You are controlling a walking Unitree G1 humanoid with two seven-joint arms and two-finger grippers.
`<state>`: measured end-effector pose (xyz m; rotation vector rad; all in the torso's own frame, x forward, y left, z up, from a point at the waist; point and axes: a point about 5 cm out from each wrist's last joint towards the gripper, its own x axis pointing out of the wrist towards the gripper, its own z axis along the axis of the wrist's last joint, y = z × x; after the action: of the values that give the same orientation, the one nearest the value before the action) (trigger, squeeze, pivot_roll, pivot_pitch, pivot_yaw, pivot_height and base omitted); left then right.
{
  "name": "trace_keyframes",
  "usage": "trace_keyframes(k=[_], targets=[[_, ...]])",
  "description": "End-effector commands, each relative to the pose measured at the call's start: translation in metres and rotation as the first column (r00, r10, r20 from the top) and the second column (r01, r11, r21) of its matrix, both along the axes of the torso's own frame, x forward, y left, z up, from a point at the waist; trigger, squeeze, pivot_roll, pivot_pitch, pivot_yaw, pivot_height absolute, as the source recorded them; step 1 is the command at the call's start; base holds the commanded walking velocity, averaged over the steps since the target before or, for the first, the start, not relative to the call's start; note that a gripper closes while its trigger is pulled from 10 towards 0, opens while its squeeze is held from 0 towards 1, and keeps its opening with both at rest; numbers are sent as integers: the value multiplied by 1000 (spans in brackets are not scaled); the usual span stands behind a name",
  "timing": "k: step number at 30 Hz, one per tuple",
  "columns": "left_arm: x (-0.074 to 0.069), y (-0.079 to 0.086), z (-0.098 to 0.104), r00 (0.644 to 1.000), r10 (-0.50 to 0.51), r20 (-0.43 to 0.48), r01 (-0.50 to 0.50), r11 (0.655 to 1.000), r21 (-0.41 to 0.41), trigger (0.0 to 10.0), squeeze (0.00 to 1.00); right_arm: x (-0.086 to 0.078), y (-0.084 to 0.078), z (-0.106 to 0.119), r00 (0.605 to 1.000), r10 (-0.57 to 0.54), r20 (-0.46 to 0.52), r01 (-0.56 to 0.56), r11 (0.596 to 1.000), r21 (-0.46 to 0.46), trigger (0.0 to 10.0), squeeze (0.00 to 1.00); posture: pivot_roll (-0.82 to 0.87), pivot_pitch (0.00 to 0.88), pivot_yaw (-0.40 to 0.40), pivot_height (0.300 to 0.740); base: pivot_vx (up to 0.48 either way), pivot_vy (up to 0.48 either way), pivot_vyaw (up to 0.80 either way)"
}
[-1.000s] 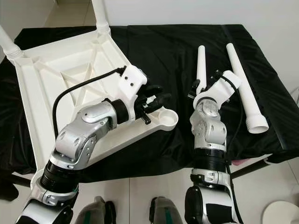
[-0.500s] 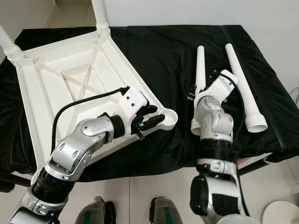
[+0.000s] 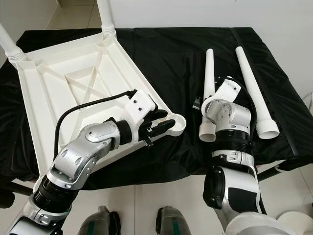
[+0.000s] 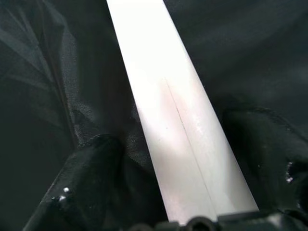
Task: Building children table
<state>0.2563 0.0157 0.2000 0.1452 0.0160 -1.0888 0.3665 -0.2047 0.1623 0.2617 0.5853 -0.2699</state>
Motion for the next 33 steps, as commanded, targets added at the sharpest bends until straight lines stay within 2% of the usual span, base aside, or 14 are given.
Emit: trace_keyframes(k=[1,2,3,17,19,21,22,23,24,25,27,28,29,33], targets=[[-1,-1,4,1000,-17,16,17,1000,-6,10000,0,-10,6,-35,988,10,-153,3,996,88,2196,0,-164,73,-1,740,0,0,0],[-1,-1,4,1000,-16,17,16,1000,-6,10000,0,-11,6,-38,986,1,-166,15,995,96,235,0,-164,73,-1,740,0,0,0],[0,0,5,1000,-14,20,14,1000,-7,10000,0,-11,4,-40,985,-14,-173,29,996,88,0,0,-161,73,0,740,0,0,0],[2,0,11,999,-6,36,7,1000,-15,10000,0,-9,6,-42,983,2,-186,23,991,132,0,0,-163,71,4,740,0,0,0],[3,0,13,999,1,39,0,1000,-27,10000,0,-1,11,-24,997,61,-39,-56,990,130,0,0,-164,70,4,740,0,0,0],[3,0,13,999,1,39,0,1000,-27,10000,0,-1,11,-24,997,61,-39,-56,990,130,0,0,-164,70,4,740,0,0,0],[4,1,14,999,4,40,-3,999,-32,10000,0,2,13,-15,996,80,34,-83,990,116,4471,0,-164,70,4,740,0,0,0],[6,1,16,999,14,40,-12,999,-47,10000,0,5,17,1,975,112,193,-135,985,107,10000,0,-164,61,1,740,0,0,0],[6,1,16,999,14,40,-12,999,-47,10000,0,5,17,1,975,112,193,-135,985,107,10000,0,-164,61,1,740,0,0,0],[7,2,17,999,21,39,-19,998,-57,10000,0,6,18,12,946,132,295,-163,983,81,10000,0,-162,58,-1,740,0,0,0],[7,2,17,999,21,39,-19,998,-57,10000,0,6,18,12,946,132,295,-163,983,81,10000,0,-162,58,-1,740,0,0,0],[9,3,18,999,26,39,-23,998,-65,10000,0,6,18,21,918,140,371,-170,984,47,10000,0,-162,58,-1,740,0,0,0],[9,3,18,999,26,39,-23,998,-65,10000,0,6,18,21,918,140,371,-170,984,47,10000,0,-162,58,-1,740,0,0,0],[14,7,24,998,44,46,-39,995,-93,10000,0,5,14,34,840,177,512,-196,980,-16,10000,0,-158,36,-6,740,0,0,0]])
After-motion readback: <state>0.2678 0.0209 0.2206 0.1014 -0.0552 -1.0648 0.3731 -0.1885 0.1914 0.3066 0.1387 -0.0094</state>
